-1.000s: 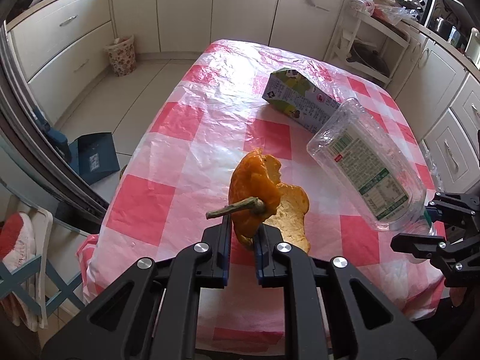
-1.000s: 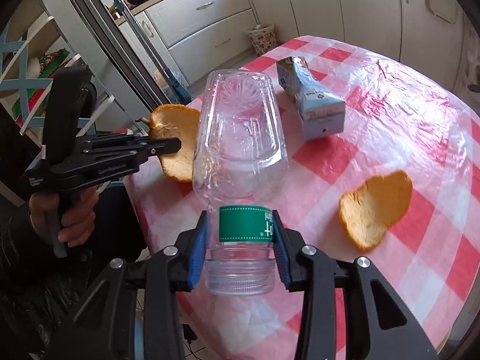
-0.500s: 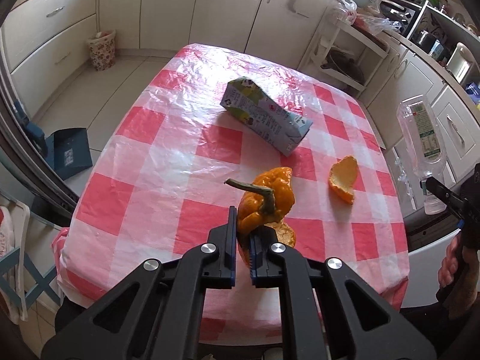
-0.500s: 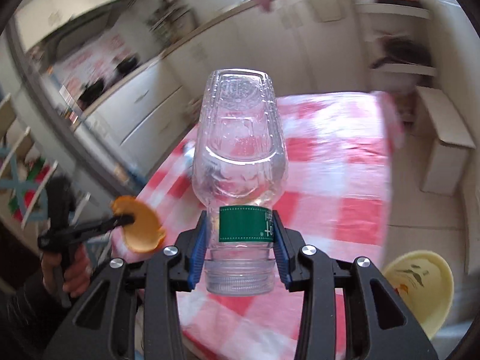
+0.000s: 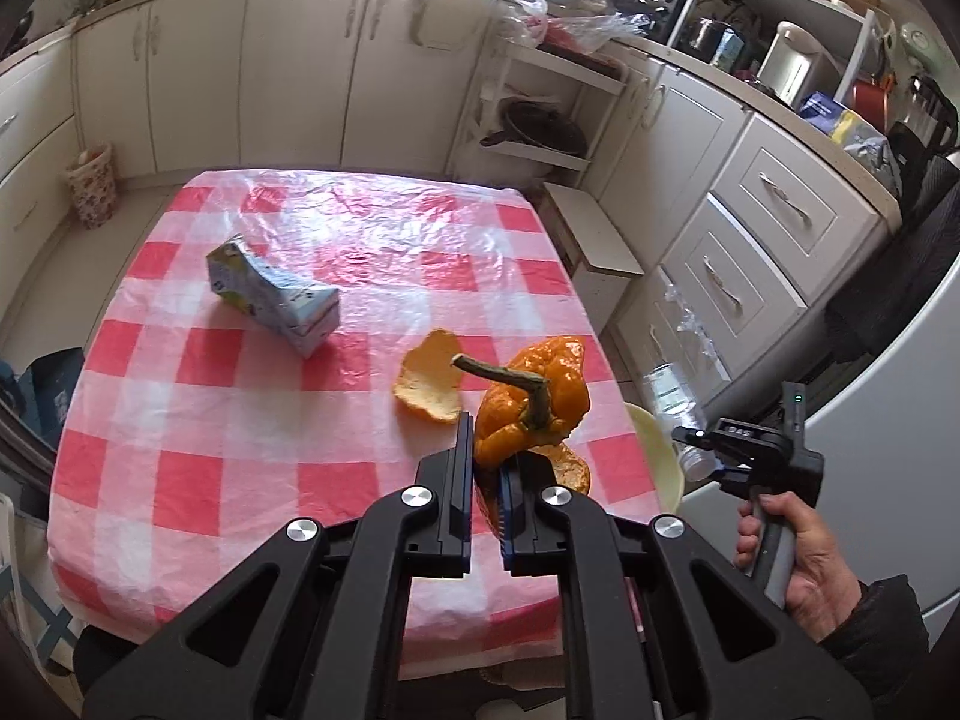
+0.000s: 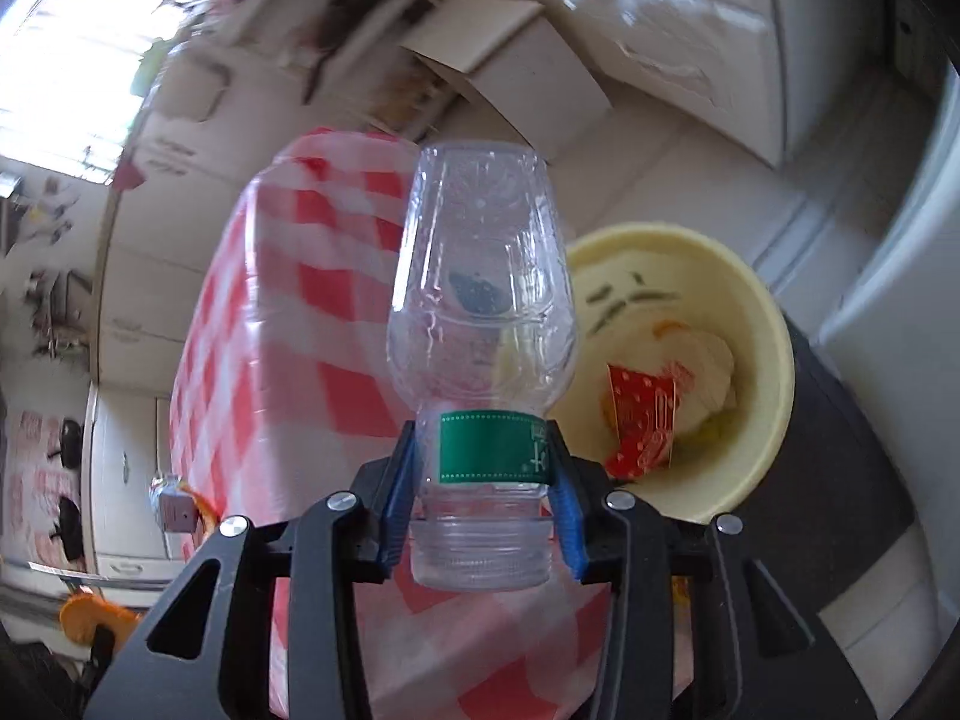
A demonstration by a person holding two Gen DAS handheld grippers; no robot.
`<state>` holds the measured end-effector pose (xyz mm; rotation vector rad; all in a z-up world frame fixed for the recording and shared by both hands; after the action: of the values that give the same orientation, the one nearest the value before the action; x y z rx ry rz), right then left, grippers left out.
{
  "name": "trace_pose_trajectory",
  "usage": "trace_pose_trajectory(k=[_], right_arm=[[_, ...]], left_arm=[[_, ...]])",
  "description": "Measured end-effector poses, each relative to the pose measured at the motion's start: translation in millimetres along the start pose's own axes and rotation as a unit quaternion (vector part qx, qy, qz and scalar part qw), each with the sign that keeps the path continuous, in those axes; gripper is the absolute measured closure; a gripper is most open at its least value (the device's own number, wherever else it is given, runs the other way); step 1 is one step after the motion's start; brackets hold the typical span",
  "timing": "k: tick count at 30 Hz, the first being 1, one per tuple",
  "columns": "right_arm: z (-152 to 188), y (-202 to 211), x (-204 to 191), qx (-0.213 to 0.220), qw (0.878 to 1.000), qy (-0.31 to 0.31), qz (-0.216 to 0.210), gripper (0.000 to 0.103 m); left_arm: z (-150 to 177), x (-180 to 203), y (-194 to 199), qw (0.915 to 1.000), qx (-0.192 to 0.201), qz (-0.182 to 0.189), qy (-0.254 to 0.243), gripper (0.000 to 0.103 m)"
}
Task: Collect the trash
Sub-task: 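Carry peel and bottle over the yellow bin and open both grippers, then grasp the blue milk carton with the left gripper while the right grasps an orange peel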
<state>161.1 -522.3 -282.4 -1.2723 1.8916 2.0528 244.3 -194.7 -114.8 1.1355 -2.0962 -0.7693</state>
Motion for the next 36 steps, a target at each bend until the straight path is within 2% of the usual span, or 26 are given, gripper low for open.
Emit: trace_pose_trajectory(k=[1, 2, 5, 10, 11, 13, 14, 18, 20, 21, 22, 23, 24, 26, 30, 36], right_arm=[[-1.5, -0.1, 3.1, 0.001, 1.0, -0.007, 0.008, 0.048], [-3.4, 2.9, 4.6, 0.01, 1.0, -0.015, 0.014, 0.043], [-16.3, 27.2, -2.8, 0.055, 0.998, -0.015, 0.002, 0.04], [-30.7, 90.8, -45.8, 0.152, 0.986, 0.03, -0.057, 0.027], [-31.5, 109.2, -59.5, 0.179, 0.98, 0.05, -0.073, 0.026], [-32.0, 137.7, -78.3, 0.229, 0.967, 0.077, -0.087, 0.015], [-32.0, 151.5, -85.9, 0.254, 0.959, 0.087, -0.091, 0.013], [-31.1, 192.6, -103.3, 0.334, 0.929, 0.112, -0.108, 0.013], [-32.8, 203.8, -104.8, 0.357, 0.921, 0.116, -0.109, 0.013], [-35.8, 209.0, -104.3, 0.366, 0.917, 0.116, -0.107, 0.013], [-38.6, 210.9, -103.3, 0.37, 0.916, 0.115, -0.105, 0.013], [-42.1, 211.8, -101.4, 0.37, 0.916, 0.112, -0.105, 0.013], [-44.4, 211.5, -98.4, 0.369, 0.917, 0.107, -0.108, 0.013], [-47.8, 210.6, -94.5, 0.363, 0.92, 0.097, -0.113, 0.013], [-47.3, 207.1, -98.1, 0.349, 0.924, 0.1, -0.119, 0.013], [-35.7, 194.6, -119.9, 0.325, 0.928, 0.145, -0.11, 0.013]], left_arm=[[-1.0, 7.9, -1.1, 1.0, -0.001, 0.004, -0.004, 0.096], [-1.7, 17.7, -2.4, 0.9999, -0.002, 0.009, -0.009, 0.096], [-2.9, 42.9, -10.9, 0.9995, -0.009, 0.021, -0.023, 0.096], [-0.5, 83.1, -37.9, 0.9978, -0.031, 0.037, -0.045, 0.096], [1.1, 91.6, -45.4, 0.9974, -0.037, 0.04, -0.049, 0.096], [3.7, 108.1, -59.8, 0.9963, -0.048, 0.045, -0.055, 0.096], [4.6, 117.9, -68.7, 0.9957, -0.054, 0.048, -0.059, 0.096], [1.7, 157.7, -107.9, 0.9933, -0.074, 0.061, -0.064, 0.096], [0.8, 177.9, -133.9, 0.9907, -0.096, 0.066, -0.07, 0.096], [2.3, 185.8, -147.3, 0.9892, -0.109, 0.066, -0.073, 0.09], [4.9, 192.5, -161.5, 0.9872, -0.126, 0.067, -0.071, 0.087], [6.7, 195.8, -170.1, 0.9861, -0.137, 0.066, -0.068, 0.076], [7.5, 197.3, -175.5, 0.9861, -0.14, 0.065, -0.062, 0.061], [6.0, 196.3, -175.7, 0.9882, -0.129, 0.065, -0.052, 0.047], [3.0, 182.6, -161.0, 0.99, -0.116, 0.069, -0.039, 0.044], [16.3, 116.9, -105.3, 0.9965, -0.073, 0.039, 0.0, 0.035]])
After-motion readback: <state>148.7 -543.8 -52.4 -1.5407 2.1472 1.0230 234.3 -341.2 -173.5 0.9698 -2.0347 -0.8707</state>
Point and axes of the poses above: each gripper's, at about its wrist camera, not at the fingertips, and y roughly against the way its jaws point, x to its right, z to its underside, the point moved 6 cm from there along -y, roughly the way its jaws point, and after that the axes turned 2 degrees about -y, right-handed, at the moved point
